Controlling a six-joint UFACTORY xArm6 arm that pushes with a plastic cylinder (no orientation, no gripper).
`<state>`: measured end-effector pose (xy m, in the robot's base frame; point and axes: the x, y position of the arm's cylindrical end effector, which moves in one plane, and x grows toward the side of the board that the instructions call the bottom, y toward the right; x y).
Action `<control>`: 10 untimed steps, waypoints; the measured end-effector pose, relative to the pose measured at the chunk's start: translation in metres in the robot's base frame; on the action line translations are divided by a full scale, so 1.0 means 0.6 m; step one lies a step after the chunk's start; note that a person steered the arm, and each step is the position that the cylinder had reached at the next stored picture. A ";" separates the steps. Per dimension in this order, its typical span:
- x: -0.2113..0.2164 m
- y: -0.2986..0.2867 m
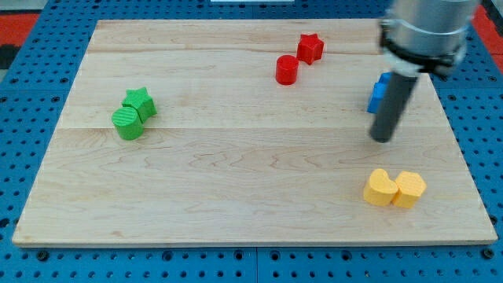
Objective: Slide red star along with red circle towards center
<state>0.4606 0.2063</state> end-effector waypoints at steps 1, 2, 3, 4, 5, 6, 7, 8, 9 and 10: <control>0.000 0.024; 0.002 0.027; 0.002 0.021; 0.002 -0.036; -0.003 -0.119; -0.059 -0.186; -0.085 -0.171; -0.178 -0.169; -0.259 -0.160; -0.307 -0.101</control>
<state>0.2766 0.1455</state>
